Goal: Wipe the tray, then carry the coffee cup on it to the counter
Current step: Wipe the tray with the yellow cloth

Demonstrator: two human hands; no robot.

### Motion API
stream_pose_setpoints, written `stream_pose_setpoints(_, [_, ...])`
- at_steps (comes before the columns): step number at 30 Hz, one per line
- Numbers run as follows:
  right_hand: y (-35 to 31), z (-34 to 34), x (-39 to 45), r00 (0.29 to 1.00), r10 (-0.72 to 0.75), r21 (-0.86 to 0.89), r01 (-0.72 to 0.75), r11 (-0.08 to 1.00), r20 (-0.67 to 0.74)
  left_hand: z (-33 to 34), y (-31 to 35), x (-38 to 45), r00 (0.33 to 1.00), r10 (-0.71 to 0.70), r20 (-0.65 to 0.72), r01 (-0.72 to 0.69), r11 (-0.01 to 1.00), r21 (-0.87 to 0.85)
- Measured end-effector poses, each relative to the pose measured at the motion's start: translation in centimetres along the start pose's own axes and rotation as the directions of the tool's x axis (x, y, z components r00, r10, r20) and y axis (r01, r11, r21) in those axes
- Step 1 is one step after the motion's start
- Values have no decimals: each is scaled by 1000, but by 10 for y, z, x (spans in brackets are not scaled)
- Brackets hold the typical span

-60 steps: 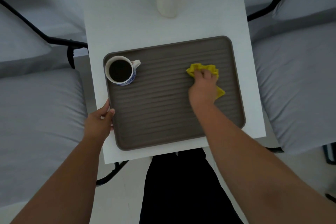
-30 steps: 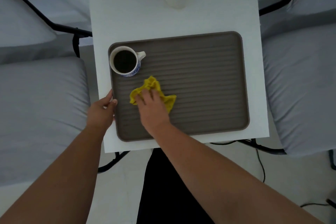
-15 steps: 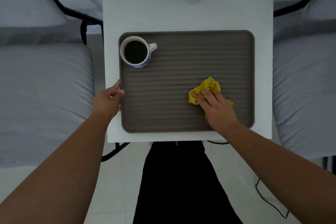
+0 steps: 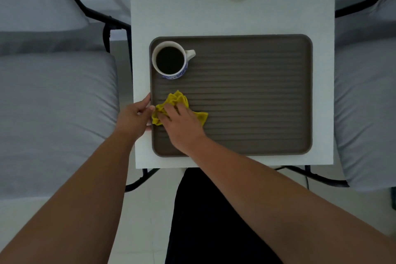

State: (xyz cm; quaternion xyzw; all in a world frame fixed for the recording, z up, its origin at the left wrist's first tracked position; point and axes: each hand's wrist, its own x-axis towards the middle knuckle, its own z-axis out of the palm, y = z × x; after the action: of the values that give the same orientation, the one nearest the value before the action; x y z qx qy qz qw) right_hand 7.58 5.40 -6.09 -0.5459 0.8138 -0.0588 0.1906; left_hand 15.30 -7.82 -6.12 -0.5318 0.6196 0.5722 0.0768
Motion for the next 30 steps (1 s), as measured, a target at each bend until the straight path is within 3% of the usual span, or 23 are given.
stream_pose_setpoints(5, [59,7,-36,1000,-12,17,12,1000,-16,0,-1,0,1000,-14,12,15,998,-65])
stream_pose_setpoints(8, [121,10,-81,996,64,-11,-65,998,-69,0,1,-2,1000,-14,11,15,996,-92])
stream_pose_setpoints(10, [158,7,-111,967,201,8,-202,979,-156,2,2,-3,1000,-19,14,21,993,-113])
stream_pose_setpoints(11, [169,3,-123,926,318,45,-316,948,-201,2,2,-3,1000,-20,18,22,992,-124])
stream_pose_setpoints(13, [174,-4,-128,778,556,138,-541,830,-291,2,2,-4,1000,-21,21,23,989,-143])
stream_pose_setpoints(15, [163,-3,-114,639,700,209,-673,710,-319,3,2,-4,999,-22,25,26,988,-153])
stream_pose_setpoints(16, [154,-2,-102,606,727,236,-692,682,-324,3,3,-4,999,-20,31,25,988,-151])
stream_pose_setpoints(17, [144,-2,-88,612,720,246,-680,691,-327,3,3,-4,999,-19,35,24,989,-145])
stream_pose_setpoints(20, [104,4,-44,767,536,192,-502,843,-352,3,4,-5,999,-8,37,13,991,-135])
stream_pose_setpoints(22, [80,6,-17,818,457,193,-414,890,-350,2,3,-4,999,-13,33,17,992,-125])
stream_pose_setpoints(28, [77,-7,26,714,623,347,-524,778,-319,0,2,-5,999,-1,36,5,993,-114])
stream_pose_setpoints(30, [82,-11,35,730,613,329,-523,786,-304,1,2,-5,999,9,37,-5,994,-108])
